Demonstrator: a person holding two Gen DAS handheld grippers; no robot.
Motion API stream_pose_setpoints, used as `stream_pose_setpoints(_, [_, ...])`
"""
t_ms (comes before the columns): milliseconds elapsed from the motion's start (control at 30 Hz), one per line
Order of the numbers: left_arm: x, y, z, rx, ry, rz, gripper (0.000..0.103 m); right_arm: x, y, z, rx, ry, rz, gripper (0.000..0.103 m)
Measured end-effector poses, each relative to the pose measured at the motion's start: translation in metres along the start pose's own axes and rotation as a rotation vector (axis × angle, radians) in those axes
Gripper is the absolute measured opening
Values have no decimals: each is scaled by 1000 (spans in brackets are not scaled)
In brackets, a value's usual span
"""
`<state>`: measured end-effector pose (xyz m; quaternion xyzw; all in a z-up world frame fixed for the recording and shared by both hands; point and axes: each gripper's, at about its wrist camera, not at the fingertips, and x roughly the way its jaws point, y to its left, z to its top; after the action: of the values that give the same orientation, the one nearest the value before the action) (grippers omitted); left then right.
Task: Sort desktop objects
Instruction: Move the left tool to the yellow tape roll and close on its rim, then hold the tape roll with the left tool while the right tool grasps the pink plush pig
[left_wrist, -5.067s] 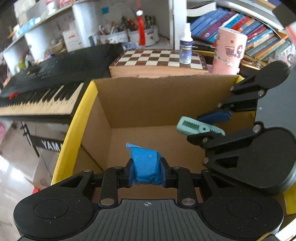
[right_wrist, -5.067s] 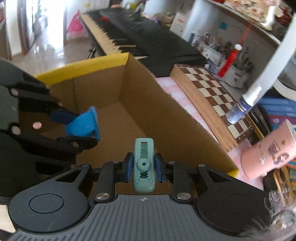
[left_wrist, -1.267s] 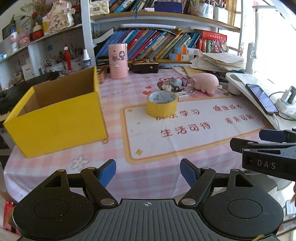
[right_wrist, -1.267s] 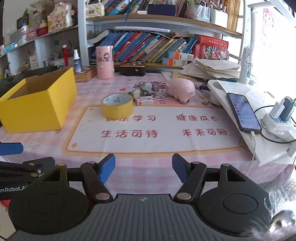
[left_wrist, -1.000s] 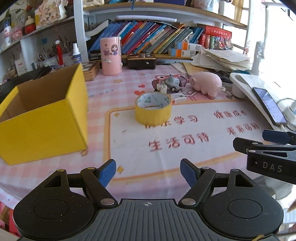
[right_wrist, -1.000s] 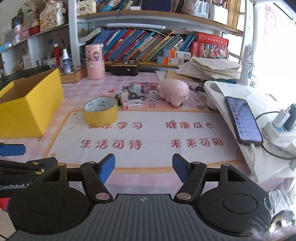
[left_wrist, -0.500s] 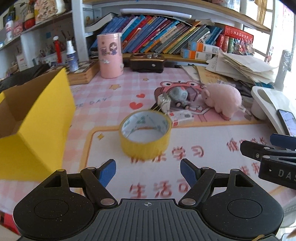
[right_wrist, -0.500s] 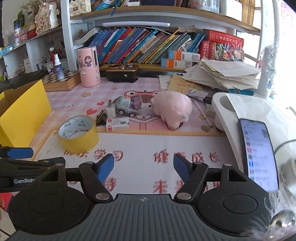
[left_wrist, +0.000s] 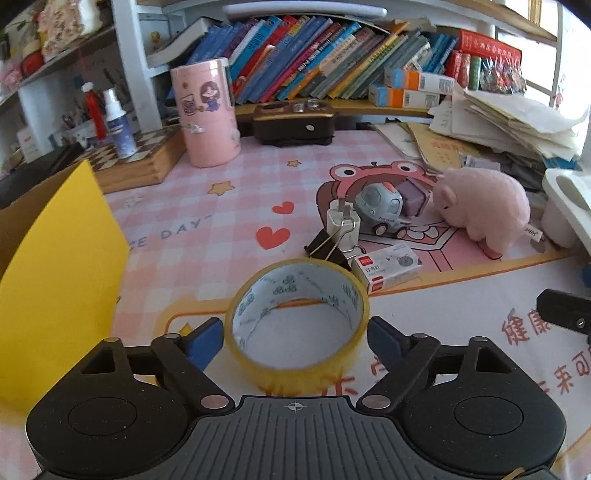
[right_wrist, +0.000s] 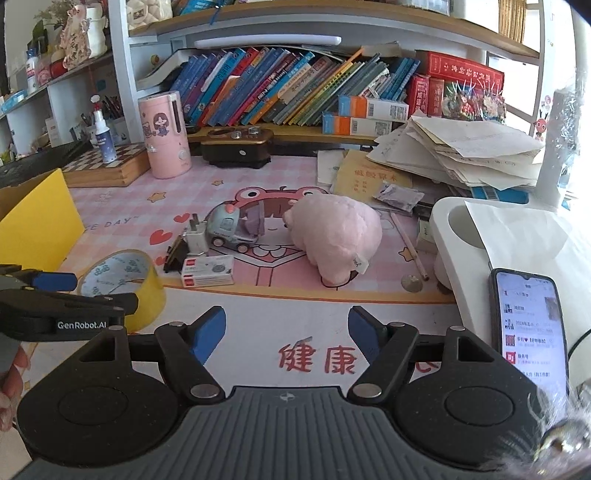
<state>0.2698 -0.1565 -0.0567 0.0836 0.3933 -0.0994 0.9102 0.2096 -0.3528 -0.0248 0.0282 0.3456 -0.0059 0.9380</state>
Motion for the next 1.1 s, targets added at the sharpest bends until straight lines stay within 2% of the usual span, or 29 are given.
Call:
stream_pose_setpoints(333, [33, -6, 10, 18, 42, 17, 92, 25, -12, 8, 15, 29, 6, 72])
stream_pose_setpoints(400, [36, -5, 10, 1, 49, 18, 92, 30, -14, 10, 13, 34, 2, 75])
stream_pose_setpoints(533, [38, 0, 7, -62, 70, 7, 90, 43, -17, 19, 17, 28, -10, 87])
stream_pose_setpoints(700, [30, 3, 3, -108, 76, 12, 90, 62, -19, 31, -10, 4, -63, 93])
stream_pose_setpoints(967, [-8, 11, 5, -194, 8, -36, 90, 113, -23, 48, -73, -1, -125, 96])
stream_pose_setpoints(1100, [-25, 14, 3, -200, -18, -47, 90, 133, -22, 51, -123, -1, -142, 96])
